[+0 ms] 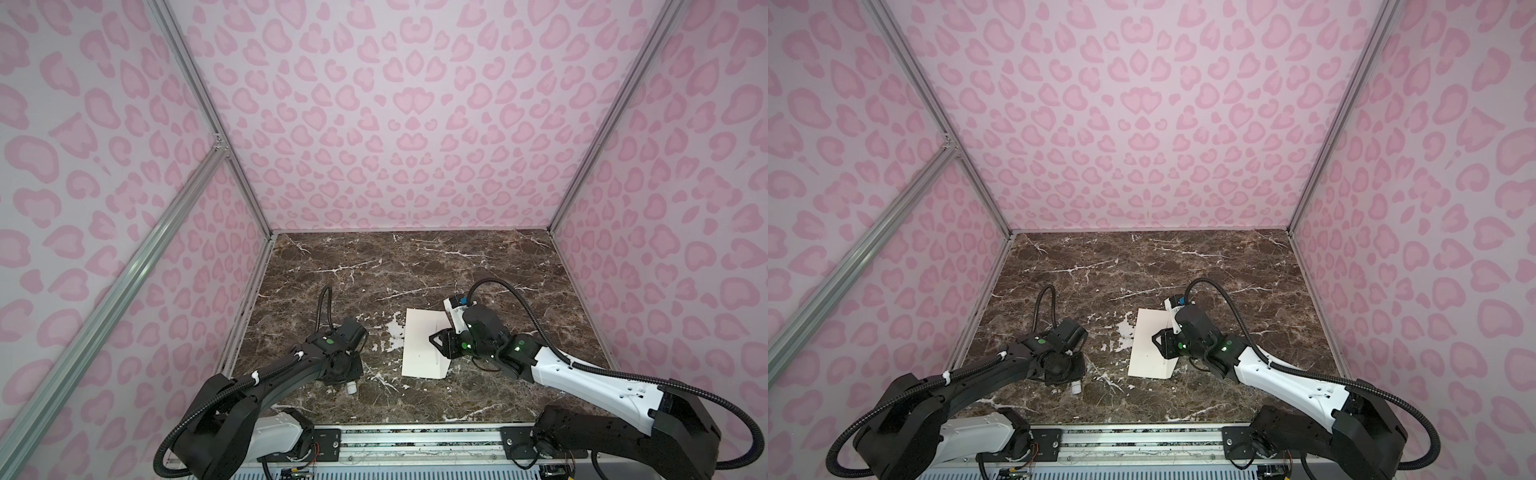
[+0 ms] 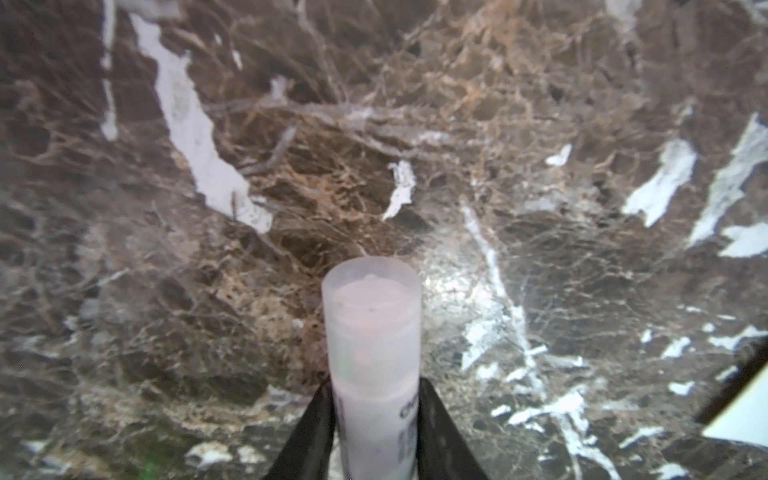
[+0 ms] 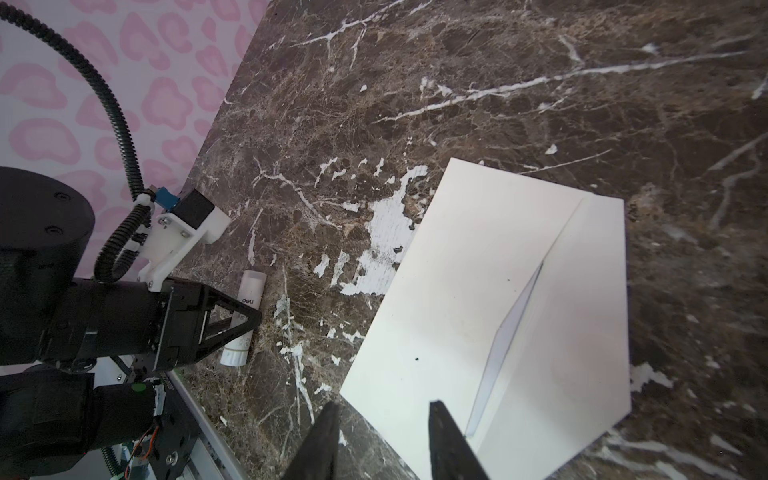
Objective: Place the letter into the envelope and seal it
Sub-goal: 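Lift the glue stick with the left gripper while the right gripper approaches it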
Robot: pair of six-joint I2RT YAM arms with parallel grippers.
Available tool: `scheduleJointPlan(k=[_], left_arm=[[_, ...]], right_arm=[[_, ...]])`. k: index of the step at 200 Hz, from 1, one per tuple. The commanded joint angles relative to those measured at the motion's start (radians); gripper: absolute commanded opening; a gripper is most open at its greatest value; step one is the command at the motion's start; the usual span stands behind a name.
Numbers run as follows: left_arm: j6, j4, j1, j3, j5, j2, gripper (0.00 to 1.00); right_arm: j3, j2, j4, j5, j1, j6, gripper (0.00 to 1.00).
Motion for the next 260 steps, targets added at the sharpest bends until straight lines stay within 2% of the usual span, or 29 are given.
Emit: scheduleJointPlan(k=[1,104,144,172,196,232,260], left_arm=[[-0.005,-0.069,-0.003,-0.003,0.093,0.025,0.34],[0.018,-0.159,-0.001,0.076,0.091,0.193,0.34],[0.006,-0.119,-0.005,0.067,0.095,0.238,0.28],[0.006,-0.111,-0.02,0.075,0.081,0.196,0.24],[0.03,-0.124,-0.05,0.138,0.037,0.132,0.23],[0.156,-0.111,-0.101,0.313,-0.059,0.017,0.21],[0.273,0.056,-0.12,0.362,-0.037,-0.059,0.17]], right_arm=[[0.0,0.003,0.009,-0.011,-0.004,-0.011,0.38],[-0.054,0.029,0.104,-0.086,-0.09,-0.012,0.38],[-0.053,0.04,0.103,-0.109,-0.115,-0.02,0.38],[-0.048,0.026,0.087,-0.105,-0.126,-0.027,0.38],[-0.031,0.017,0.07,-0.098,-0.127,-0.027,0.38],[0.03,-0.008,0.008,-0.064,-0.127,-0.047,0.38],[0.061,-0.078,-0.015,-0.033,-0.128,-0.057,0.38]])
